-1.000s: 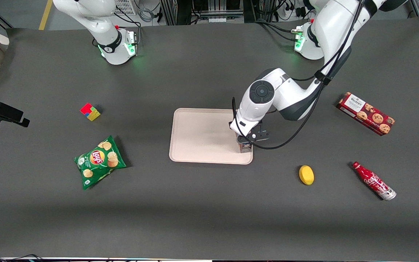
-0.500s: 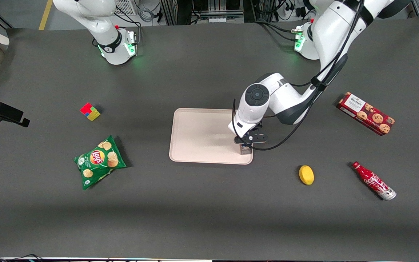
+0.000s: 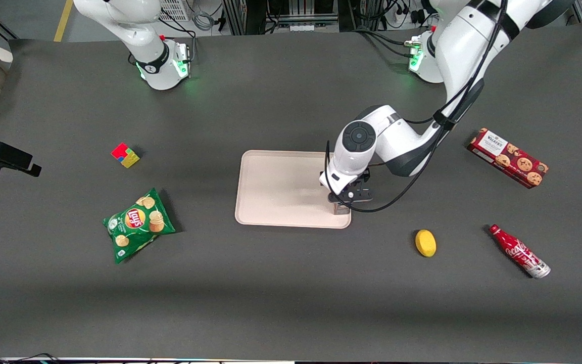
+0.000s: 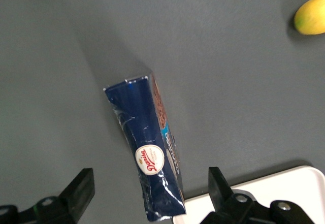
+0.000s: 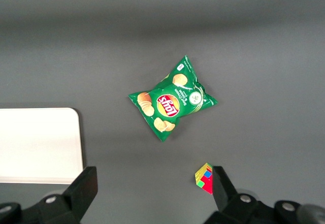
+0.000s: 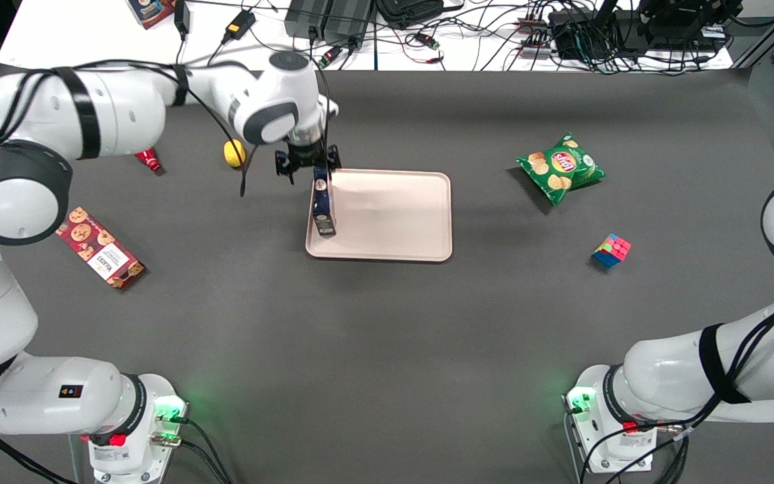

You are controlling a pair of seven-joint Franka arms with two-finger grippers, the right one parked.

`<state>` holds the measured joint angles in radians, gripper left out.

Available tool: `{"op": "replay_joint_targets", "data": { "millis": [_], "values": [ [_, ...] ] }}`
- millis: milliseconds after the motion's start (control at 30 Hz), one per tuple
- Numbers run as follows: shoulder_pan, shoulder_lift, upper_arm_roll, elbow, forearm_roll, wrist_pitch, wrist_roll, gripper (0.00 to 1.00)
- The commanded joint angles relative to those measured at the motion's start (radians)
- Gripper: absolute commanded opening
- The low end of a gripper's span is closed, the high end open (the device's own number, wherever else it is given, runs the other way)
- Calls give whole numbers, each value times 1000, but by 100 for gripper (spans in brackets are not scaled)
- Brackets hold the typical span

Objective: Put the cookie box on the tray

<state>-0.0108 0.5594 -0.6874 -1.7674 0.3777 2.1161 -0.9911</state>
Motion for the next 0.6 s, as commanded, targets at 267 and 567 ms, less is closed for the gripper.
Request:
{"op": "replay_joint_targets", "data": {
  "millis": [267,567],
  "values": [
    [46,-289,49,181,-261,-387,129,100],
    [45,-561,325,262,-332,-727,463,100]
  ]
}}
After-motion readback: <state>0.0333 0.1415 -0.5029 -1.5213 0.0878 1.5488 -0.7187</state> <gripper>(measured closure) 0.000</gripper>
